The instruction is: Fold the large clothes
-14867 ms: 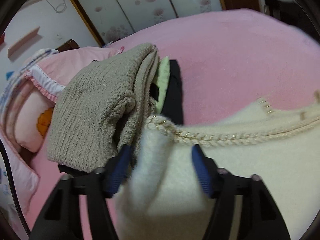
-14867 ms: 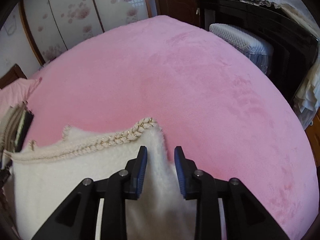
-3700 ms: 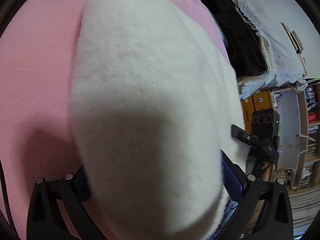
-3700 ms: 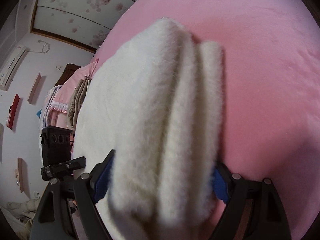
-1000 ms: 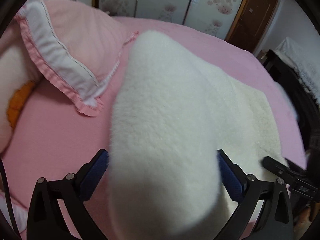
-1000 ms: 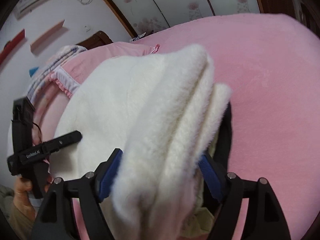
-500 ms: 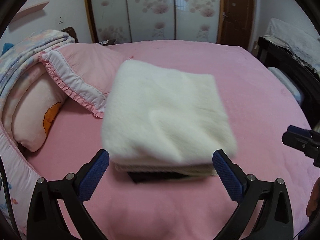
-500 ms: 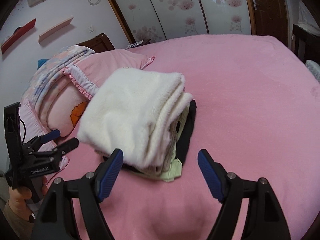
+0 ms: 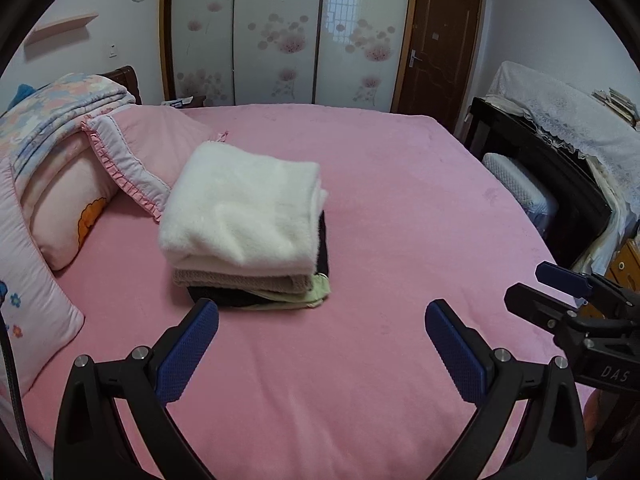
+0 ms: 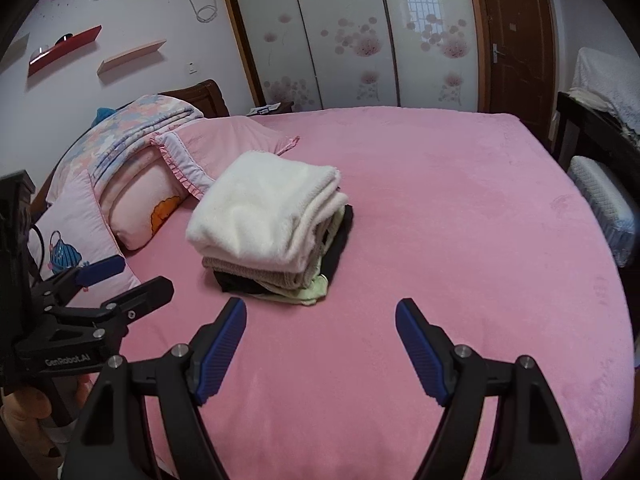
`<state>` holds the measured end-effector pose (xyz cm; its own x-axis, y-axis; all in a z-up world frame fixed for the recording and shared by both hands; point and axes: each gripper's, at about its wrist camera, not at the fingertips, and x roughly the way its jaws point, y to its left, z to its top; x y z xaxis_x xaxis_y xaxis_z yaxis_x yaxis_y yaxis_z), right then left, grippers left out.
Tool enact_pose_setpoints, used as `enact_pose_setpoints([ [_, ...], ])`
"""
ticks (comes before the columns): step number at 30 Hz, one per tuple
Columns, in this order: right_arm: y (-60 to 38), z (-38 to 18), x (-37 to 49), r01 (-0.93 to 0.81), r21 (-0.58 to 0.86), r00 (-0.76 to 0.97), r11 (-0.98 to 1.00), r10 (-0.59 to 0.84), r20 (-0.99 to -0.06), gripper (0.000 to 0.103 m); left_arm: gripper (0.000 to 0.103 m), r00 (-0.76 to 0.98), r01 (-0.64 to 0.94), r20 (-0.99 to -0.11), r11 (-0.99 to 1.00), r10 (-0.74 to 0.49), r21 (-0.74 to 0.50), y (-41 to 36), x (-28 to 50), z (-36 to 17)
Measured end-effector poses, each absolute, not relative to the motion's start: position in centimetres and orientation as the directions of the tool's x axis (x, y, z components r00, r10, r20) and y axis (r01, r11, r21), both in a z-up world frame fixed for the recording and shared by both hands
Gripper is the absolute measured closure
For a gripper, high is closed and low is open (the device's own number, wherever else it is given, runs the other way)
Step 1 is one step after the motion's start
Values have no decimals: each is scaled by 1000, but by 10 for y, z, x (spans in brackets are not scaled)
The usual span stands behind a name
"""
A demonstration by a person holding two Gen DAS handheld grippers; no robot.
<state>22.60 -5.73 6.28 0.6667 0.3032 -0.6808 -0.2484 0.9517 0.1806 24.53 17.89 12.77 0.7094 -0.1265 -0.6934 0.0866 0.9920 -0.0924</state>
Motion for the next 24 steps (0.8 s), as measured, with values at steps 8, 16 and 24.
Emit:
enact_pose_setpoints([
  [8, -95, 71, 152, -229, 151, 696, 962, 270, -666, 26, 0, 763, 71, -641, 996, -88, -53, 134, 166, 138],
  [16, -129, 66, 98, -188, 143, 712, 972, 235, -661, 26, 0, 753, 39, -648, 991, -114, -129, 114, 115, 126],
  [24, -146, 52, 52, -142, 153, 739, 978, 207, -641, 26, 0, 764, -35, -639, 985, -83, -169, 95, 64, 105],
])
